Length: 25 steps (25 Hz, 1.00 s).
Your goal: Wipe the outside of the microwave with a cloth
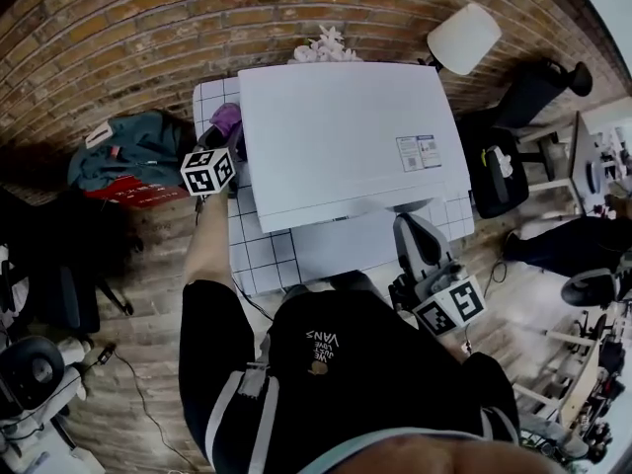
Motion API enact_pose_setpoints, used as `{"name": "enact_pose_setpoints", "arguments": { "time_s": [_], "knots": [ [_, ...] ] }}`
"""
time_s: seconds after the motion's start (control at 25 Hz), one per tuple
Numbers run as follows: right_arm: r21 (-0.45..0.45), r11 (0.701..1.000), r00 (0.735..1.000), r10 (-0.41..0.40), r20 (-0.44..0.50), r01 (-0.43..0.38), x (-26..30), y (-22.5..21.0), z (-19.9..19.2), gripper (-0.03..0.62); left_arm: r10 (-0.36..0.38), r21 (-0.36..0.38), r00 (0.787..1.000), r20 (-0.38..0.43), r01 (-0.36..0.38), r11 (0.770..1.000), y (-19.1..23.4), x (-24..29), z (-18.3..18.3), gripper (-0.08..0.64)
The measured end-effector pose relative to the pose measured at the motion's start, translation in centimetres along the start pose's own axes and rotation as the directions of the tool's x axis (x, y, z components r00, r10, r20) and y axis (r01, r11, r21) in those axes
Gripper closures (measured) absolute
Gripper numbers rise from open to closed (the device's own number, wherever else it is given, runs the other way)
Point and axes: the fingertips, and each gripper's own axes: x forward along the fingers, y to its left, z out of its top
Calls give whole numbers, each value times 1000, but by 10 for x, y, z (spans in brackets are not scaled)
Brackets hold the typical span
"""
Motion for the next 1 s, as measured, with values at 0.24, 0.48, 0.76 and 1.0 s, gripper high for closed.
{"name": "enact_pose_setpoints", "arguments": {
  "time_s": [0.24,0.48,0.76,1.0],
  "knots": [
    [11,1000,1000,2,11,-2,-2,1,0,595,13,22,999,53,-14,1000,-2,-32,11,428],
    [35,998,998,42,49,-44,-4,-13,3,595,3,151,994,110,-20,988,-47,-130,16,428],
    [79,990,989,113,91,-120,-37,-46,7,594,92,177,986,137,-116,977,-140,-237,-3,428],
    [94,974,976,196,94,-205,-93,-89,4,595,197,154,953,230,-236,960,-231,-269,-10,428]
  ]
}}
